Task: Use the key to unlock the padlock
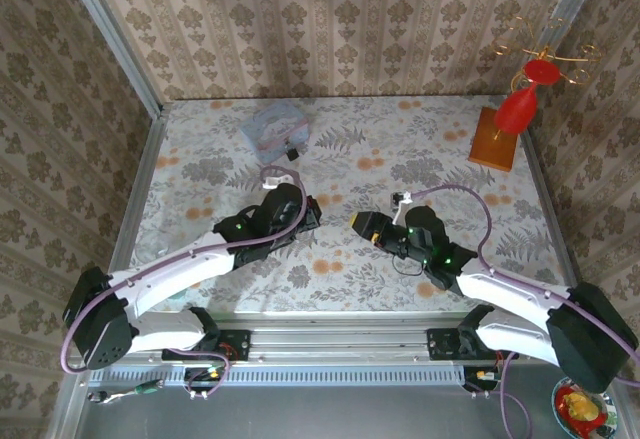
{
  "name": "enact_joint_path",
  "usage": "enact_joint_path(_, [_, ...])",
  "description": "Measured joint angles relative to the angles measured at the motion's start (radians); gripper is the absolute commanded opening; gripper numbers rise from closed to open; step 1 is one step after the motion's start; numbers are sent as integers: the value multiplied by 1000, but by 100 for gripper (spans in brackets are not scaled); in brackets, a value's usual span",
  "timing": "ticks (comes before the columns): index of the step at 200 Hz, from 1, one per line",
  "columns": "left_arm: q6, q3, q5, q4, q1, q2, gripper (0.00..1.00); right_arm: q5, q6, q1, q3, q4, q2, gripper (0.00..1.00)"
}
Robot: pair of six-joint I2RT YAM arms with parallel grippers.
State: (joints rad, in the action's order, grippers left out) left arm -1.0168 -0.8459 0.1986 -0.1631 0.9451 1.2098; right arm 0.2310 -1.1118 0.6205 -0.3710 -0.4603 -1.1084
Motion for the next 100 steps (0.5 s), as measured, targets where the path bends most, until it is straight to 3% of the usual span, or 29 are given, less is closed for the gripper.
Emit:
enact_joint_path(50, [-42,0,-61,113,26,48,0,77,-91,-14,46,-199,-37,56])
enact_joint_path(100, [-66,6,-106,192,39,65,0,85,-101,12,70,-283,35,50])
